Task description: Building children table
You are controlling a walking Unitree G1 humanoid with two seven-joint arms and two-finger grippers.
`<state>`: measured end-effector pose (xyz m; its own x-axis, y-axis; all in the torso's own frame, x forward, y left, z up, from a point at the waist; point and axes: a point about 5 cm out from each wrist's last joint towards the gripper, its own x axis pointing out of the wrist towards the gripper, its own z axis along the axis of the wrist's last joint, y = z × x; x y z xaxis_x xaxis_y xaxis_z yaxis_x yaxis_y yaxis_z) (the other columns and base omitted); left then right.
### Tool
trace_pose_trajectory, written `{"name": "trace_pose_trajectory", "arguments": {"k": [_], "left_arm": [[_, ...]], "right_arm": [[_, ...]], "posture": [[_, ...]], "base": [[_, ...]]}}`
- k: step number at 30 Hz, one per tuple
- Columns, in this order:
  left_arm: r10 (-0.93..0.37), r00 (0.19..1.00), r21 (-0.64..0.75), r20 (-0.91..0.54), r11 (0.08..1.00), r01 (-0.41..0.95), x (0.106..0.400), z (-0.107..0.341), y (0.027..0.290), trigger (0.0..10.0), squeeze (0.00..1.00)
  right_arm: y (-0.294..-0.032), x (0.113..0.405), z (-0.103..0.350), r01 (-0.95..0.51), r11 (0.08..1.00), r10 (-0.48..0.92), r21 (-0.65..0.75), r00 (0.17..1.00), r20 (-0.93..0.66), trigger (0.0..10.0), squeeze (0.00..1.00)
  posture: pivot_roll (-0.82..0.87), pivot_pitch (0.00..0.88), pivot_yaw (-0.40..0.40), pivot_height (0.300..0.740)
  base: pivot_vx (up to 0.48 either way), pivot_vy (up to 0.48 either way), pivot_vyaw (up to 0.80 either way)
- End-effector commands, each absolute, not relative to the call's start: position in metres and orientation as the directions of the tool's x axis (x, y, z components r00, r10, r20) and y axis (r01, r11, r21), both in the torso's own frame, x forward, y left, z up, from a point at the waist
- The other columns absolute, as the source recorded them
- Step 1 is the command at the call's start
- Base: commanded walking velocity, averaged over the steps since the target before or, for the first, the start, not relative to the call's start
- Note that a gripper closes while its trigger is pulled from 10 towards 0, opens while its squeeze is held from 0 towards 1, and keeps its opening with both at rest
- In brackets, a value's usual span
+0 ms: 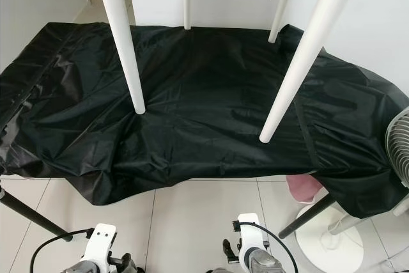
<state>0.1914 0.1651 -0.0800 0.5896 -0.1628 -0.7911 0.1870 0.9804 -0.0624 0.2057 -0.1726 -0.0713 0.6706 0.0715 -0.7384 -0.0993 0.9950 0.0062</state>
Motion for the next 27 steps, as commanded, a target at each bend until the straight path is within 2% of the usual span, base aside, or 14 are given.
{"name": "trace_pose_trajectory", "arguments": {"k": [1, 11, 27], "left_arm": [[-0.08, 0.574, -0.016, -0.815, 0.993, 0.114, 0.187, -0.084, 0.164, 10.0, 0.0], [-0.108, 0.527, -0.021, -0.843, 0.985, 0.168, 0.179, -0.089, 0.154, 10.0, 0.0], [-0.115, 0.518, -0.025, -0.848, 0.984, 0.177, 0.175, -0.091, 0.149, 10.0, 0.0]], "right_arm": [[-0.17, 0.195, -0.078, -0.084, 0.996, 0.062, 0.011, 0.636, -0.769, 10.0, 0.0], [-0.17, 0.184, -0.084, -0.026, 0.999, 0.051, 0.044, 0.605, -0.795, 10.0, 0.0], [-0.169, 0.183, -0.085, -0.081, 0.997, 0.057, 0.01, 0.595, -0.802, 10.0, 0.0]], "posture": [[0.07, 0.074, -0.028, 0.74], [0.07, 0.041, -0.034, 0.74], [0.09, 0.03, -0.055, 0.74]], "base": [[0.0, 0.0, 0.0], [0.0, 0.0, 0.0], [0.0, 0.0, 0.0]]}}
